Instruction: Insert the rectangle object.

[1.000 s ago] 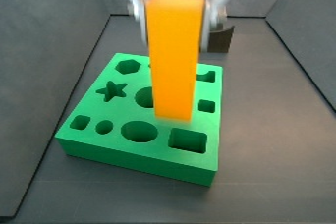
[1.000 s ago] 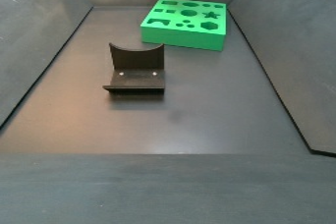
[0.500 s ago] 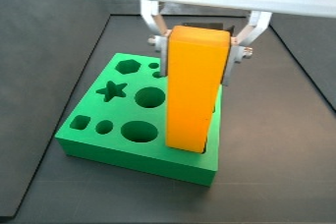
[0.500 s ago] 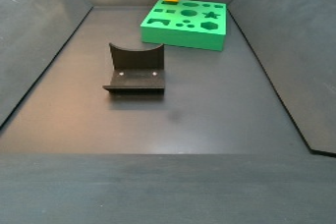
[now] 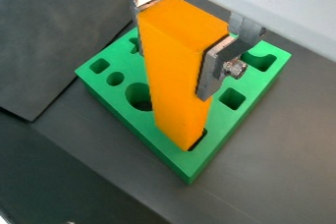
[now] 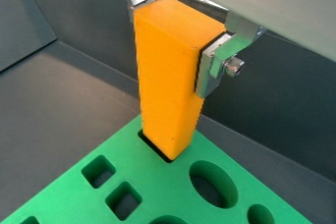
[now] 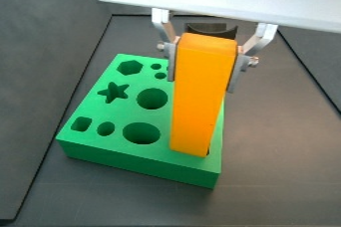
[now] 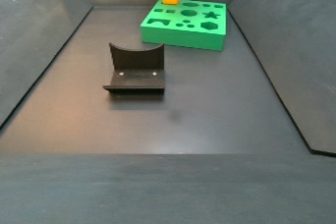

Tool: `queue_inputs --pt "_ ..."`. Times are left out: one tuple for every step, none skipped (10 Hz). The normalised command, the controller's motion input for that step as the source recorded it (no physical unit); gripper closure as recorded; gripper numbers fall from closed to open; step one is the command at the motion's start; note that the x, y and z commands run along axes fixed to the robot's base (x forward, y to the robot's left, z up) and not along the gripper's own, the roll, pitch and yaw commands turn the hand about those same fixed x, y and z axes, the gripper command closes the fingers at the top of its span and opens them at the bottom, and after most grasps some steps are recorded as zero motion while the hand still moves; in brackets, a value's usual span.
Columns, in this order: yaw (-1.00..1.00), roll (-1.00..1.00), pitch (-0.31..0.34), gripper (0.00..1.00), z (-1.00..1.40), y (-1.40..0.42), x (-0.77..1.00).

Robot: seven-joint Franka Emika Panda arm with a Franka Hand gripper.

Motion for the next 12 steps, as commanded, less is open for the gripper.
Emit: queue_inputs --pt "-0.05 0.07 0.180 1.00 -0.24 0.03 0.27" --pt "-0.02 0.11 0.141 1.00 -0.17 0.11 0.03" --pt "0.00 0.14 0.044 1.00 -0.11 0.10 -0.15" --pt "0.00 0.12 0.013 1.00 -0.03 0.14 -0.28" --pt "0.00 0.13 0.000 1.00 0.00 0.17 -0.37" --pt "0.00 0.13 0.000 1.00 -0.15 0.03 -0.31" --pt "0.00 0.17 -0.061 1.00 -0.55 -0.09 -0.22" --pt "0.00 0.16 -0.051 1.00 -0.64 -0.13 -0.12" --pt "0.00 0.14 -0.066 1.00 -0.65 -0.10 -0.12" --pt "0.00 0.01 -0.150 1.00 -0.57 -0.02 -0.21" --pt "0.00 -0.12 -0.053 1.00 -0.13 0.01 0.00" --pt "0.00 0.00 0.000 1.00 0.00 0.00 0.00"
